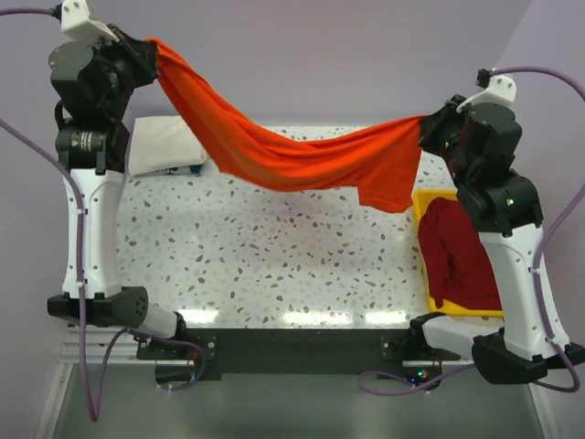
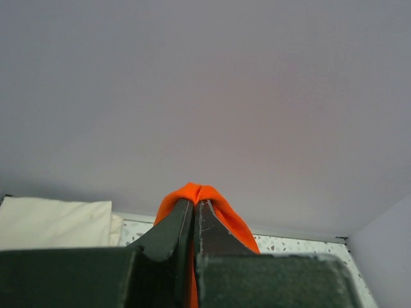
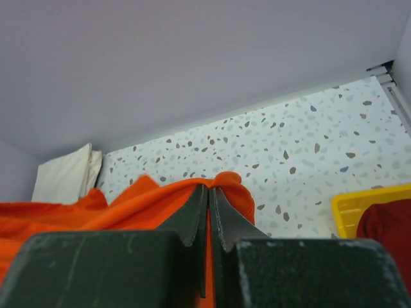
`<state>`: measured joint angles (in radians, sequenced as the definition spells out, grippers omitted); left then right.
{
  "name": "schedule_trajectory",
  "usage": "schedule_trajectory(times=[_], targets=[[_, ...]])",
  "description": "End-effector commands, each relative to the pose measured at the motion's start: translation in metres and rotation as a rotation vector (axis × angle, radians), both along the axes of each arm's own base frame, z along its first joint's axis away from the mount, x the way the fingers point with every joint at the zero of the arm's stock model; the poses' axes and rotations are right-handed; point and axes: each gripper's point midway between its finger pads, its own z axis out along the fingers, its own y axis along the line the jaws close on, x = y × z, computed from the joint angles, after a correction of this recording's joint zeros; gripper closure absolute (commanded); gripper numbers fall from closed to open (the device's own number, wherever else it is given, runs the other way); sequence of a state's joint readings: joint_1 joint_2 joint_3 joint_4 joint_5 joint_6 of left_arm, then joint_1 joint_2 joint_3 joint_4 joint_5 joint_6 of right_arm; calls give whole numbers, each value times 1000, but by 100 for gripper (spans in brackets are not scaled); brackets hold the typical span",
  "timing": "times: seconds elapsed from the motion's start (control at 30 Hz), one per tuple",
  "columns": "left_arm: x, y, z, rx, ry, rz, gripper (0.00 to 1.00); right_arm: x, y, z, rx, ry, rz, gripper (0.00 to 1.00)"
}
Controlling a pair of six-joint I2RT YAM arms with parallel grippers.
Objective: Fold and stack the t-shirts
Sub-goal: Flatten the tshirt out
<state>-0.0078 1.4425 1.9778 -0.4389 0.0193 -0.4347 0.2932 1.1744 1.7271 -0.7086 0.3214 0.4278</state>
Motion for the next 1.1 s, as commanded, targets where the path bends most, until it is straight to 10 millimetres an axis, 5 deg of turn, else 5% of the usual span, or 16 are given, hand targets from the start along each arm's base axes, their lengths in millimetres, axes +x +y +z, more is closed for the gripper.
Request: schedule_trajectory(times=[0.0, 0.03, 0.07, 0.13, 0.17, 0.2, 0.23, 0.27, 0.33, 0.37, 0.47, 0.67, 0.77, 1.07], targets=[[61, -22, -65, -13, 157, -134, 100, 35, 11, -47, -45, 126, 17, 99], [78, -26, -92, -33, 211, -154, 100, 40, 18, -60, -22, 149, 32, 97], [86, -32, -128, -54, 283, -186, 94, 42, 28, -98, -11, 226, 72, 92], [96, -37, -165, -111, 330, -202, 66, 46, 41, -128, 53, 250, 109, 83], [93, -41, -218, -146, 431, -212, 57, 41, 43, -177, 54, 340, 116, 76], [93, -43, -227, -165, 411, -216, 48, 42, 53, -188, 81, 333, 158, 65], [83, -45, -233, -216, 413, -215, 40, 39, 54, -207, 94, 367, 159, 61], [69, -46, -281, -249, 498, -198, 39, 32, 54, -241, 88, 437, 159, 56], [48, -39, -285, -291, 476, -150, 38, 27, 57, -272, 95, 502, 170, 52], [31, -31, -324, -294, 548, -88, 38, 20, 58, -292, 95, 547, 180, 48], [-19, -5, -365, -273, 634, 80, 38, 3, 60, -324, 103, 615, 198, 44], [-117, 7, -420, -256, 736, 243, 40, -28, 53, -363, 122, 674, 184, 44], [-151, 6, -442, -299, 774, 282, 42, -36, 53, -372, 131, 688, 186, 44], [-199, 6, -490, -303, 973, 406, 45, -39, 52, -380, 137, 701, 178, 45]])
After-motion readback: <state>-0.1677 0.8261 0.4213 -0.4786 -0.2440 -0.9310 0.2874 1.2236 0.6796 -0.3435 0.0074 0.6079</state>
